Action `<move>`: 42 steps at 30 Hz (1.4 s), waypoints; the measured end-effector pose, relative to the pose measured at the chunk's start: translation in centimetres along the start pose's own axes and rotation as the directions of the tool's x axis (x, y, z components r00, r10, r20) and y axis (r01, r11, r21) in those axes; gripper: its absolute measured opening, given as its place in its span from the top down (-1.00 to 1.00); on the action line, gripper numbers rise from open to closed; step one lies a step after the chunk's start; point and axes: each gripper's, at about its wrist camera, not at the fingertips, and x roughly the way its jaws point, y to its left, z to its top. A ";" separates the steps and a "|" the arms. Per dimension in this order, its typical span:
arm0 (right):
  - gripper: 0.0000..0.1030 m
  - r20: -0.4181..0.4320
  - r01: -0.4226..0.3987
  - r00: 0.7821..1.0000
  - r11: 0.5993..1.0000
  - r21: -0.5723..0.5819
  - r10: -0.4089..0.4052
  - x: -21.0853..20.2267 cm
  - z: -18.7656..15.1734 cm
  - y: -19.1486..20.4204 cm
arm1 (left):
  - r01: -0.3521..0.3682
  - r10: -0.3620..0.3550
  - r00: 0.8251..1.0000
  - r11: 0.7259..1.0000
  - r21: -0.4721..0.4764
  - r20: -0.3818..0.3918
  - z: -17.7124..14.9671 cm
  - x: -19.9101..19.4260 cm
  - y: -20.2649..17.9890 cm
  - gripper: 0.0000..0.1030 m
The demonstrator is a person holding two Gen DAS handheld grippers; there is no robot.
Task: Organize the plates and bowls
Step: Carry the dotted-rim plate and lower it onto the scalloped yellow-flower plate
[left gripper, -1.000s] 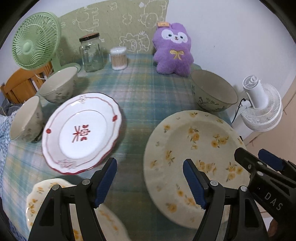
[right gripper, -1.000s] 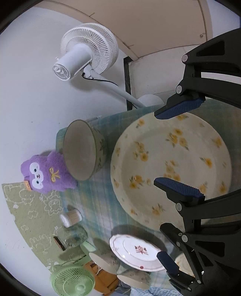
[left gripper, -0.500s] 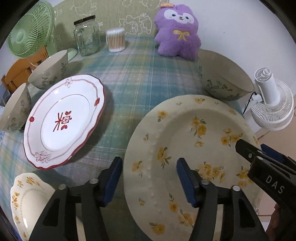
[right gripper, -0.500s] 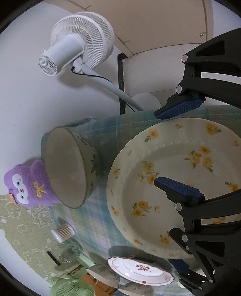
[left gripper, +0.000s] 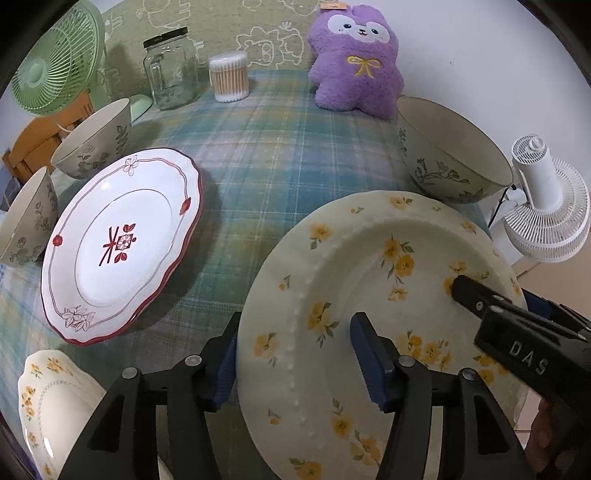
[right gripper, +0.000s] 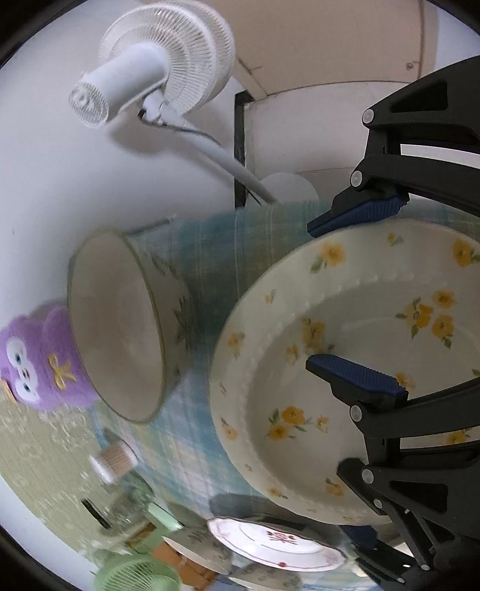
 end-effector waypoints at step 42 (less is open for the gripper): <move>-0.32 0.012 0.068 0.998 0.994 0.085 -0.069 -11.0 -8.9 8.1 | 0.066 -0.072 0.996 0.992 0.103 0.061 -4.7 -9.7 7.2 -0.11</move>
